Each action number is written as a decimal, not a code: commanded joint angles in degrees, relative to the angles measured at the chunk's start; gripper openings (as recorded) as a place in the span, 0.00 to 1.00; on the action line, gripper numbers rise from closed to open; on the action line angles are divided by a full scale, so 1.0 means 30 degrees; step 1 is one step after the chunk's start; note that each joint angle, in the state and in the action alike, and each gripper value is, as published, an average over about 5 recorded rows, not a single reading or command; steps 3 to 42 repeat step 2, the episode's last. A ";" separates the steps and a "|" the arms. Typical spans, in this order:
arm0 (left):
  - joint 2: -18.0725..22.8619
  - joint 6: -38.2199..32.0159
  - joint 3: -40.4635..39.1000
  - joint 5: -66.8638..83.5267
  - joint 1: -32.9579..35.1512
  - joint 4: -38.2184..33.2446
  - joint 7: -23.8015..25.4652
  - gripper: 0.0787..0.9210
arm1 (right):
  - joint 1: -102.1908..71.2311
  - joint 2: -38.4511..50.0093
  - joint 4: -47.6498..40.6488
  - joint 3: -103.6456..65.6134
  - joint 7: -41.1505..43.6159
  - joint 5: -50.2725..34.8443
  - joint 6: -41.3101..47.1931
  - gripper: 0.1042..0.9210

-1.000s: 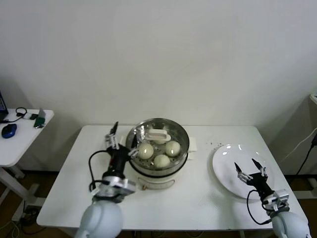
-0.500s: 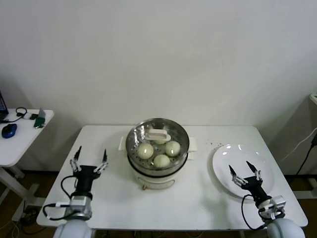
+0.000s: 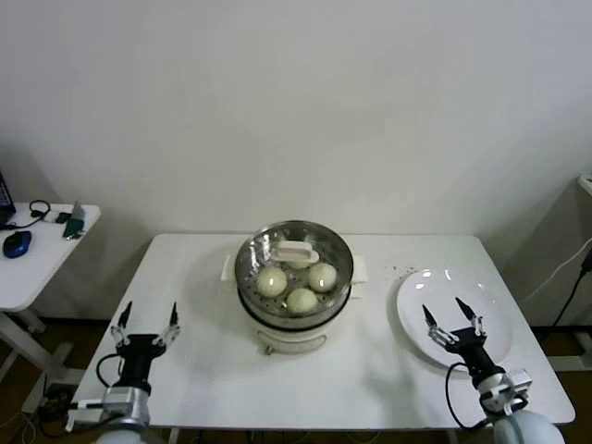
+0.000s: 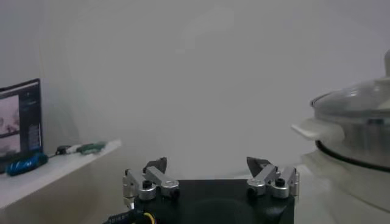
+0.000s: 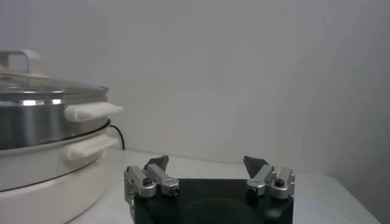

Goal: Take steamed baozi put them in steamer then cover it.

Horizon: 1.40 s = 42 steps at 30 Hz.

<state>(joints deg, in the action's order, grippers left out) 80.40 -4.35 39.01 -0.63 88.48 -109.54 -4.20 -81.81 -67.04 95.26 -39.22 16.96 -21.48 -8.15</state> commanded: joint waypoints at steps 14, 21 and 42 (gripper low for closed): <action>0.0123 -0.0275 0.0471 0.1009 0.0649 0.0157 0.0669 0.88 | -0.0383 -0.0272 0.0474 -0.0077 -0.0058 0.0265 -0.0168 0.88; 0.0123 -0.0275 0.0471 0.1009 0.0649 0.0157 0.0669 0.88 | -0.0383 -0.0272 0.0474 -0.0077 -0.0058 0.0265 -0.0168 0.88; 0.0123 -0.0275 0.0471 0.1009 0.0649 0.0157 0.0669 0.88 | -0.0383 -0.0272 0.0474 -0.0077 -0.0058 0.0265 -0.0168 0.88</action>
